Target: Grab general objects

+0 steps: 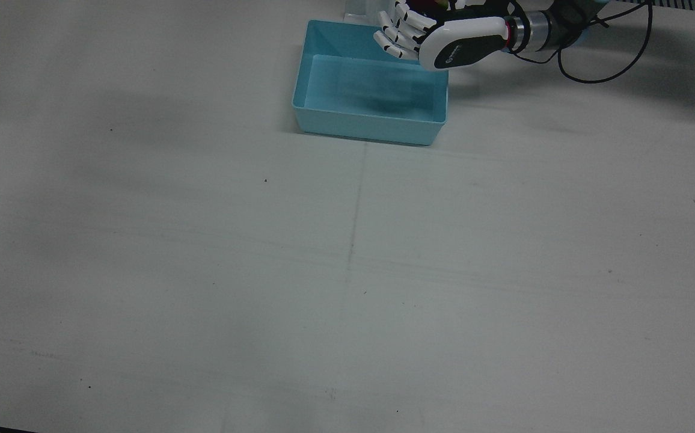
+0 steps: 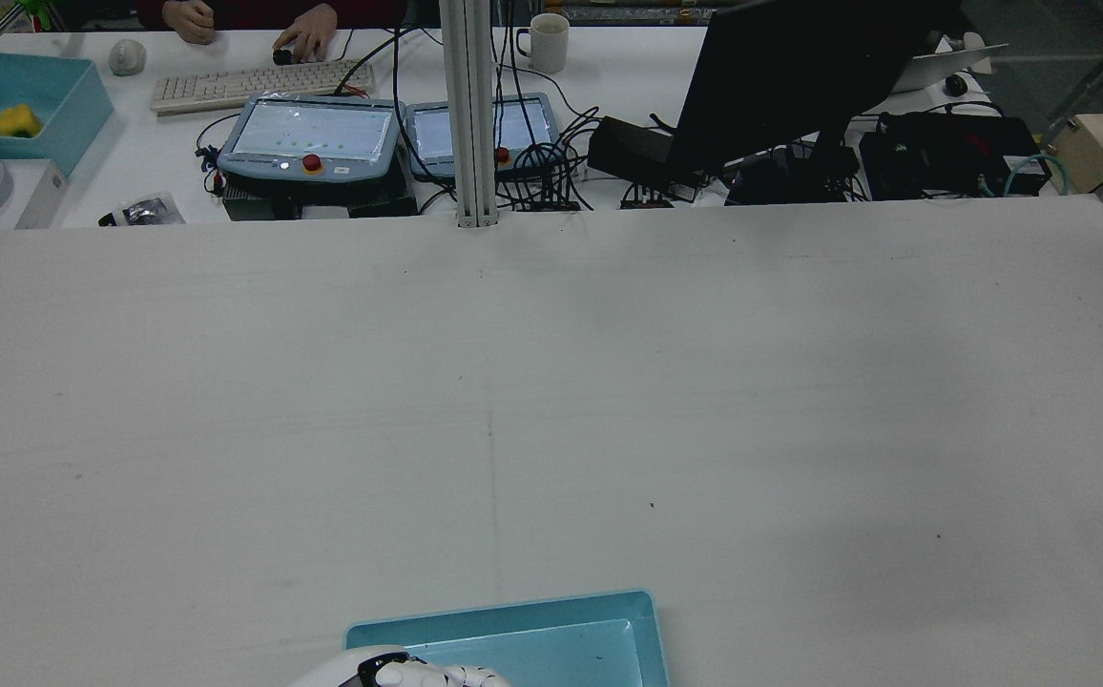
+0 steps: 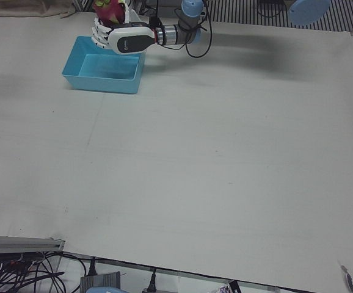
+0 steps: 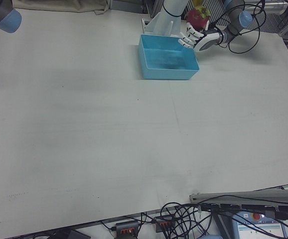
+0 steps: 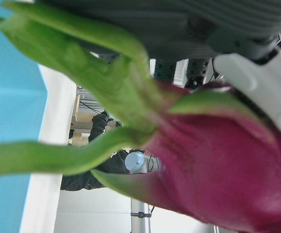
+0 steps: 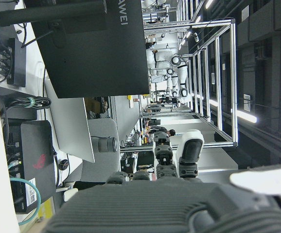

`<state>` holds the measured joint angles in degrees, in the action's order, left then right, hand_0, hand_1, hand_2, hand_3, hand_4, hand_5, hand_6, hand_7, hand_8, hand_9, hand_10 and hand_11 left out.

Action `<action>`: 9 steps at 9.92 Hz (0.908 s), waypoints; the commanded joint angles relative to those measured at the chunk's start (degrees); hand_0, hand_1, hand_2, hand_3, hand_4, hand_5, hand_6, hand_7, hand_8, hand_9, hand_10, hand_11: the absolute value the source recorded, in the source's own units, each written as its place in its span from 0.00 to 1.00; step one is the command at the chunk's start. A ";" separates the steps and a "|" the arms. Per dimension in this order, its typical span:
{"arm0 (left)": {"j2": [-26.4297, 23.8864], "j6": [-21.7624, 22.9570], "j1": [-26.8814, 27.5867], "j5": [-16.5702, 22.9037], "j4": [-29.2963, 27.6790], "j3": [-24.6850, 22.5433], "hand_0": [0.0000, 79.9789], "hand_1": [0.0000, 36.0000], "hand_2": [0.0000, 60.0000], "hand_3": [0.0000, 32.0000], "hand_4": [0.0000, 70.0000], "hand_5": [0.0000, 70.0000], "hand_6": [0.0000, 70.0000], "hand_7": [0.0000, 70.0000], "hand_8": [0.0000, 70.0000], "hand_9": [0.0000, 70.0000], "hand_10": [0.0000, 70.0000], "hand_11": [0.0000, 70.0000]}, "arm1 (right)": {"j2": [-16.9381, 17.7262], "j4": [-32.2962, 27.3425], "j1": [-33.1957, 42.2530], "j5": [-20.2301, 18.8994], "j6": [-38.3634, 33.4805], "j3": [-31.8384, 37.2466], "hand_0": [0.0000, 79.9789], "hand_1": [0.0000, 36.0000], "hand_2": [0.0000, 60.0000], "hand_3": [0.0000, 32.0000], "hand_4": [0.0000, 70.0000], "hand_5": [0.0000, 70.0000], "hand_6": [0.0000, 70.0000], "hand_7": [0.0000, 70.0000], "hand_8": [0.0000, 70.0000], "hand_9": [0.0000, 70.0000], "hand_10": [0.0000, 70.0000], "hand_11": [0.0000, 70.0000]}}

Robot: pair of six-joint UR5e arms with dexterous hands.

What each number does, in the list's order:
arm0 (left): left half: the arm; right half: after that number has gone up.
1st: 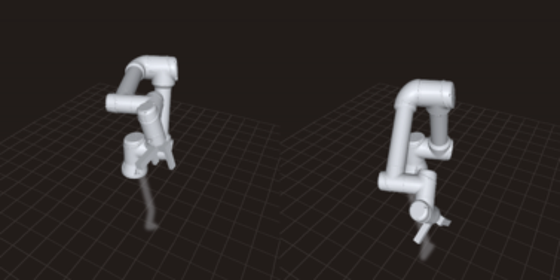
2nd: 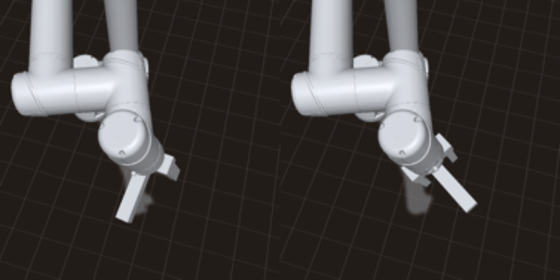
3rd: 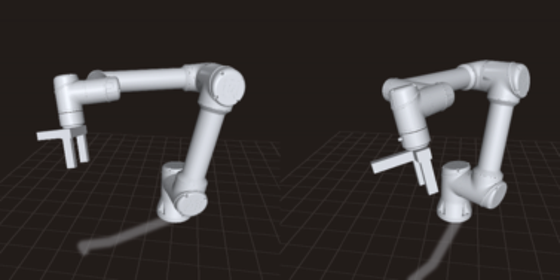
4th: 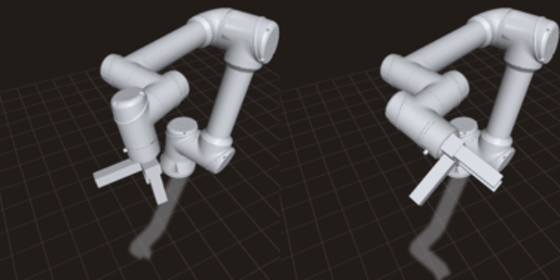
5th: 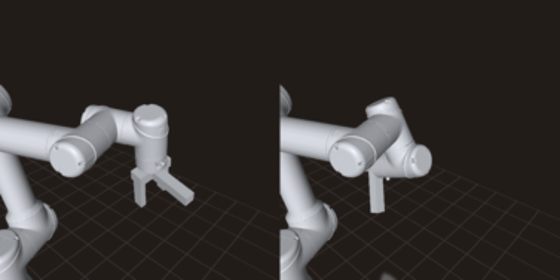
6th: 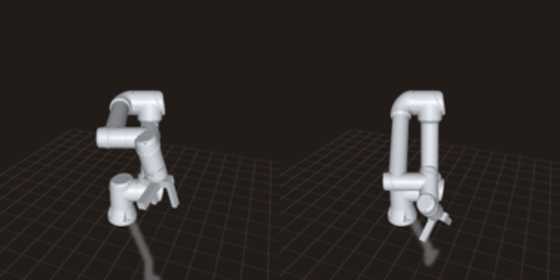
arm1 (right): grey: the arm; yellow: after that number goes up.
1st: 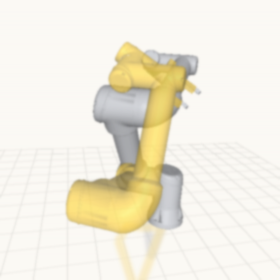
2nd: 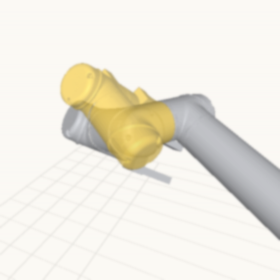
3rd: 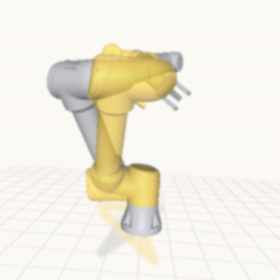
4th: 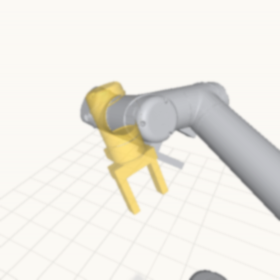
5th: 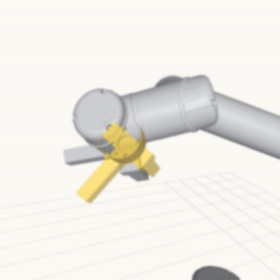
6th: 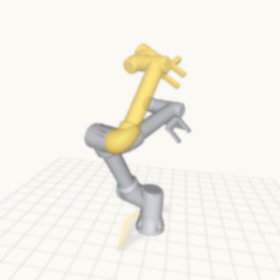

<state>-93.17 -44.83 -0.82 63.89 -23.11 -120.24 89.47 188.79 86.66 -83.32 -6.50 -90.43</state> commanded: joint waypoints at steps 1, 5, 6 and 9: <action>0.00 0.01 -0.06 0.01 0.00 0.00 0.71 0.35 0.00 0.00 0.00 0.11 0.17 0.39 0.11 0.06 0.24 0.38 | 0.00 0.00 0.00 0.00 0.00 0.08 0.00 0.00 0.00 0.00 0.00 0.00 0.00 0.00 0.00 0.00 0.00 0.00; 0.09 0.01 -0.06 0.01 -0.09 0.00 0.71 0.34 0.00 0.00 0.03 0.14 0.19 0.42 0.13 0.06 0.26 0.40 | 0.00 0.00 0.00 0.00 0.00 -0.01 0.00 0.00 0.00 0.00 0.00 0.00 0.00 0.00 0.00 0.00 0.00 0.00; 0.09 0.09 -0.06 0.01 -0.09 0.00 0.71 0.34 0.00 0.00 0.04 0.15 0.20 0.43 0.13 0.06 0.25 0.39 | 0.00 0.00 0.00 0.00 0.00 -0.01 0.00 0.00 0.00 0.00 0.00 0.00 0.00 0.00 0.00 0.00 0.00 0.00; 0.09 0.10 0.03 0.01 -0.18 -0.17 0.71 0.33 0.00 0.00 0.08 0.15 0.22 0.44 0.14 0.07 0.25 0.39 | 0.00 0.00 -0.09 0.00 0.00 0.08 0.00 0.00 0.00 0.00 0.00 0.00 0.00 0.00 0.00 0.00 0.00 0.00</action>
